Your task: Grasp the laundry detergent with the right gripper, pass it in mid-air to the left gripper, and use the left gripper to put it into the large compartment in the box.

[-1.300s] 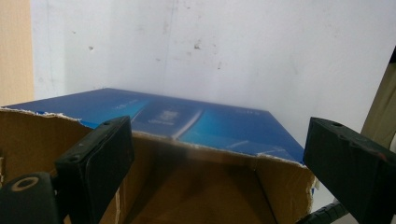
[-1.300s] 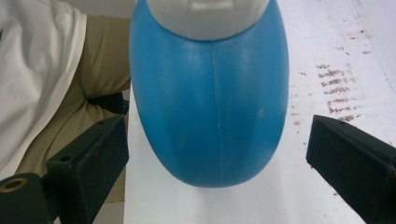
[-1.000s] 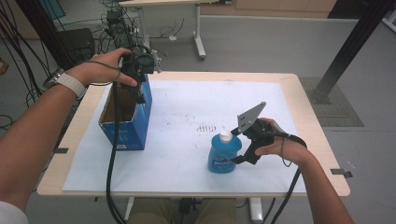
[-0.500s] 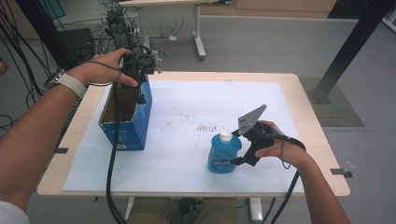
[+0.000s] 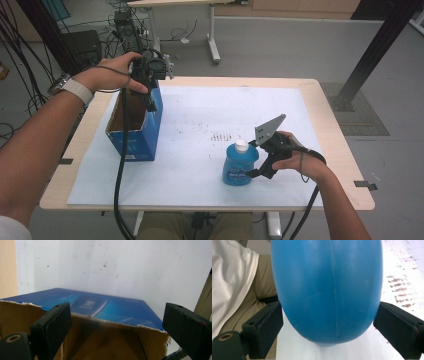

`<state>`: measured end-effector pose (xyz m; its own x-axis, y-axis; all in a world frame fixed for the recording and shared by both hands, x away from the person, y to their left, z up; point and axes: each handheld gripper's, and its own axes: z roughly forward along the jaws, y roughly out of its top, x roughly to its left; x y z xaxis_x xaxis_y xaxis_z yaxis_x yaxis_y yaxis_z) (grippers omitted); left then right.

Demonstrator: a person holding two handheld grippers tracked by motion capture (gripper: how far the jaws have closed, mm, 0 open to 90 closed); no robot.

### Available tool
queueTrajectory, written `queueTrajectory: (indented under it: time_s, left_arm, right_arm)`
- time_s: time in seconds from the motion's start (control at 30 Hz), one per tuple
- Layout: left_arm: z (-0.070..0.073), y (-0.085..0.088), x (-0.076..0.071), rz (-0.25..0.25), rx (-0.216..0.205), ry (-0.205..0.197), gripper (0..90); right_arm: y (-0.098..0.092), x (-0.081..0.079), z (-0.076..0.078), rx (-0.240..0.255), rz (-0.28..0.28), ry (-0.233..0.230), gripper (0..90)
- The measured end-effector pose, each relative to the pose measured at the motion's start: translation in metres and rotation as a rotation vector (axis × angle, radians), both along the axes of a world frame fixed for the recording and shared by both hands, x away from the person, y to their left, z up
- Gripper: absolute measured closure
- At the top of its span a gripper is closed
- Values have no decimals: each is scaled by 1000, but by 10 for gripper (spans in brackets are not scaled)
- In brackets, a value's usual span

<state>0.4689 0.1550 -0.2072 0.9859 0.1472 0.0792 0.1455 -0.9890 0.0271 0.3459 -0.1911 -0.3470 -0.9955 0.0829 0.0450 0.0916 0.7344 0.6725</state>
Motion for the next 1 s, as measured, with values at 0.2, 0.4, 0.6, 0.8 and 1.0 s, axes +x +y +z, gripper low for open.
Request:
queueTrajectory:
  time_s: [0.2, 0.4, 0.6, 0.8, 1.0]
  left_arm:
    - [-1, -1, 0, -3, -3, -1, 93]
    - [-1, -2, 0, -2, -2, -1, 94]
    - [-1, -3, -1, -2, -1, -2, 96]
    - [-1, -3, -1, -2, -2, -2, 96]
    - [-1, -3, 0, -2, -1, 0, 96]
  right_arm:
    - [-1, -1, -3, 8, 3, 2, 98]
    - [0, -2, -6, 20, 4, 1, 108]
    - [-1, -2, -8, 32, 1, -1, 117]
    - [-2, -1, -10, 37, -2, -1, 123]
    - [-1, -2, -11, 41, 0, -2, 127]
